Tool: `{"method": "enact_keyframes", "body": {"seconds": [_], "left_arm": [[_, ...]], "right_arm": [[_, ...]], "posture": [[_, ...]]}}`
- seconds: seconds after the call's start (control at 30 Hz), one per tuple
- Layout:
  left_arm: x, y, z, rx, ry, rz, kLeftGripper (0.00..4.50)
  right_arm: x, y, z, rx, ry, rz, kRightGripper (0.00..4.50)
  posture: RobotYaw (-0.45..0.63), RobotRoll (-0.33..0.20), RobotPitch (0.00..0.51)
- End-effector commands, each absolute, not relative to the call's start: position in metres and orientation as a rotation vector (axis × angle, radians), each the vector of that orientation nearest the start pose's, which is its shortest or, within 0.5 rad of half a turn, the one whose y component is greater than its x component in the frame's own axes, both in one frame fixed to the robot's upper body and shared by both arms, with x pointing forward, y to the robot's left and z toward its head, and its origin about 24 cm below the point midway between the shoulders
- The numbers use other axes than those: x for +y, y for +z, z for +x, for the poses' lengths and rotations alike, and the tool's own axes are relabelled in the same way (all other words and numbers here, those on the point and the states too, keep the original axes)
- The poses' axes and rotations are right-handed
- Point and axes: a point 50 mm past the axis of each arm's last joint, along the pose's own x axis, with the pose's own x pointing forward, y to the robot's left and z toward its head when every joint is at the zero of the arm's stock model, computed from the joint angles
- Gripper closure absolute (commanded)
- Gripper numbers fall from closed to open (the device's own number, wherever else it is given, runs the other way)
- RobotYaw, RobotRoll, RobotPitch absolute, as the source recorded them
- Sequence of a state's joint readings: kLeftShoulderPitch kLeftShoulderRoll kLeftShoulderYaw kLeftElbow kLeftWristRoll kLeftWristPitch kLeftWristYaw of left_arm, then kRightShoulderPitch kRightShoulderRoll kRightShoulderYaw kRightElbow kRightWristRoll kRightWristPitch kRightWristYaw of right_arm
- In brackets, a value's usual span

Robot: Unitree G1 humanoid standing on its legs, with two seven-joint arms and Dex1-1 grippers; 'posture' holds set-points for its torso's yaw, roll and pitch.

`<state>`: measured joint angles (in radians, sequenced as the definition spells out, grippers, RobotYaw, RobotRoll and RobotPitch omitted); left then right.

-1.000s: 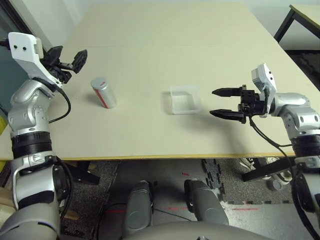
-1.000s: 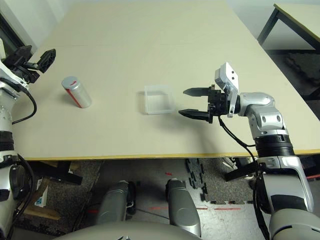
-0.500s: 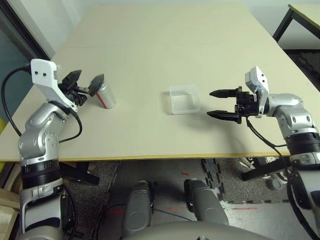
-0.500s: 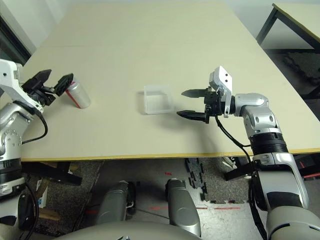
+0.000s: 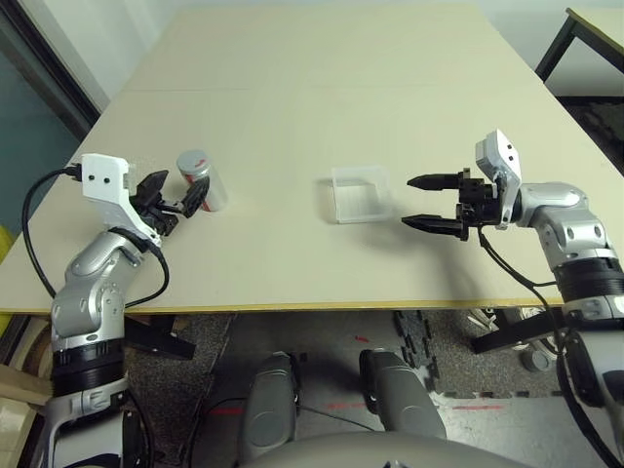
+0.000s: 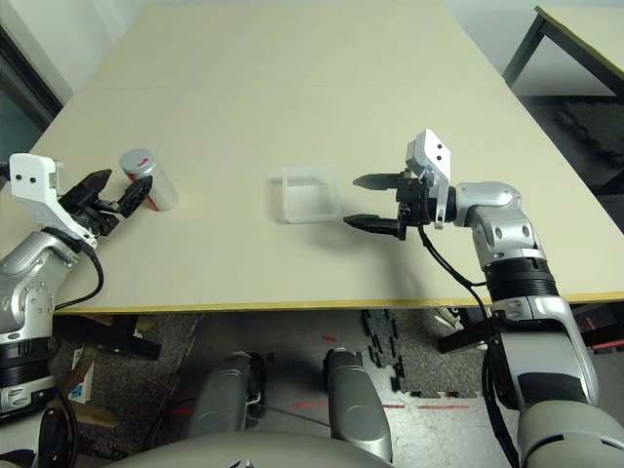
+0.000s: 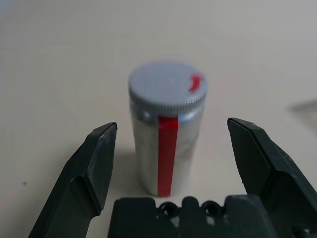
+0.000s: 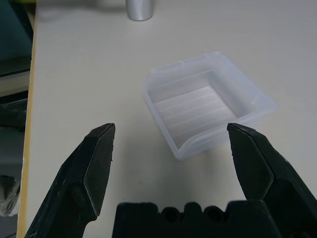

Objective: Pour the medicine from the bottle into the box.

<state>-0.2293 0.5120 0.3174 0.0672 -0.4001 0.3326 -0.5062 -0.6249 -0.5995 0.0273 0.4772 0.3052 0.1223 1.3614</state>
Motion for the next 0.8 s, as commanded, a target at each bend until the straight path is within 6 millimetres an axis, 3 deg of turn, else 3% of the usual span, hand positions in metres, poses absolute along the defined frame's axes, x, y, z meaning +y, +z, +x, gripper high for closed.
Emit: {"method": "enact_keyframes", "body": {"seconds": [0.03,0.3,0.8], "left_arm": [[0.278,0.108,0.288,0.055,-0.244,0.035,0.03],[0.283,0.100,0.300,0.054,-0.236,0.064,0.03],[0.273,0.089,0.324,0.066,-0.290,0.076,0.03]], "right_arm": [[-0.211,0.143,0.324,0.113,1.243,-0.261,0.00],[-0.214,0.143,0.320,0.115,1.233,-0.260,0.00],[-0.215,0.144,0.315,0.118,1.217,-0.256,0.00]], "posture": [[-0.08,0.000,0.138],[-0.11,0.000,0.133],[-0.13,0.000,0.134]]}}
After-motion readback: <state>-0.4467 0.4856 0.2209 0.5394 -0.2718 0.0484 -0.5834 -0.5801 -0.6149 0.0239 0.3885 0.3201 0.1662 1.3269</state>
